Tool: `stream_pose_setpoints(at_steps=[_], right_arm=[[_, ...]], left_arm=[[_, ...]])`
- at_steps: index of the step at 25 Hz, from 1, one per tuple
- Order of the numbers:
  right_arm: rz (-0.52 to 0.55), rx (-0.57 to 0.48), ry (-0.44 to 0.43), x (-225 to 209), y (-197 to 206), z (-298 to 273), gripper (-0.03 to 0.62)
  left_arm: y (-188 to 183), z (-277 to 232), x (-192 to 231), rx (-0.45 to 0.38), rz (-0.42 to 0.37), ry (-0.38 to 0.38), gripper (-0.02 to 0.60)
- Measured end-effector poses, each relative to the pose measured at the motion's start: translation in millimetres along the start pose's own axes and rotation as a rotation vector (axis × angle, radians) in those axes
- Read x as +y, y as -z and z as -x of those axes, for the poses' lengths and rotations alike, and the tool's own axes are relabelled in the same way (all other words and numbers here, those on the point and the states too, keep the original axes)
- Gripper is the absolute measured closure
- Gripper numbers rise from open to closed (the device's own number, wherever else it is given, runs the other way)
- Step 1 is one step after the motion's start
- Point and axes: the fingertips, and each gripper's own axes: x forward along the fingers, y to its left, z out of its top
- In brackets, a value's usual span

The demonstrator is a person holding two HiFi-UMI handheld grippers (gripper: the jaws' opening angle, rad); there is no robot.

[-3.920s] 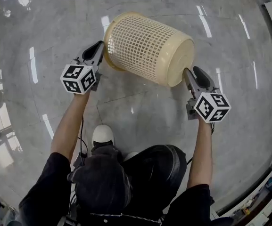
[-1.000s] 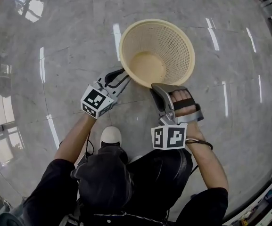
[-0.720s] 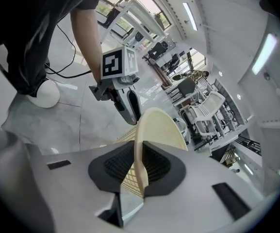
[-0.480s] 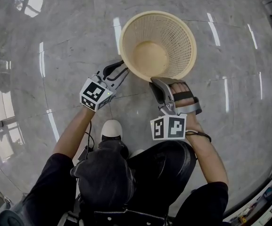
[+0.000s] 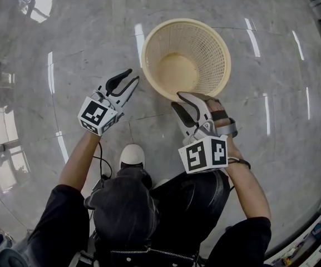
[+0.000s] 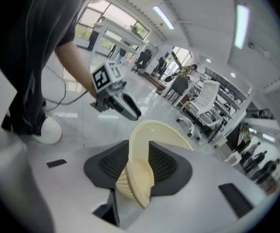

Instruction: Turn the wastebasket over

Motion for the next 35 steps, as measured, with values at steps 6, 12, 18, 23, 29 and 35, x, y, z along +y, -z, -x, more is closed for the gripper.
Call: stream_pose_setpoints(at_steps=[6, 12, 18, 23, 29, 35], right_arm=[[-0.475, -0.090, 0.061, -70, -1, 5, 0.532], [-0.600, -0.039, 0.194, -137, -19, 28, 0.583], [-0.798, -0.065, 0.264, -212, -99, 112, 0.583], [-0.941, -0.109, 0.330, -270, -186, 228, 0.583], [-1.008, -0.175, 0.402, -319, -296, 378, 0.583], [-1.026, -0.155, 0.374, -297, -369, 467, 0.583]], left_arm=[[-53, -3, 14, -0.096, -0.024, -0.028, 0.482], [-159, -14, -4, -0.146, -0.026, 0.014, 0.562], [-306, 15, -21, -0.093, -0.065, 0.051, 0.575], [-443, 69, -39, -0.053, -0.081, -0.027, 0.575], [-607, 135, -80, -0.041, -0.013, -0.076, 0.575], [-688, 212, -126, -0.023, 0.040, -0.106, 0.575]])
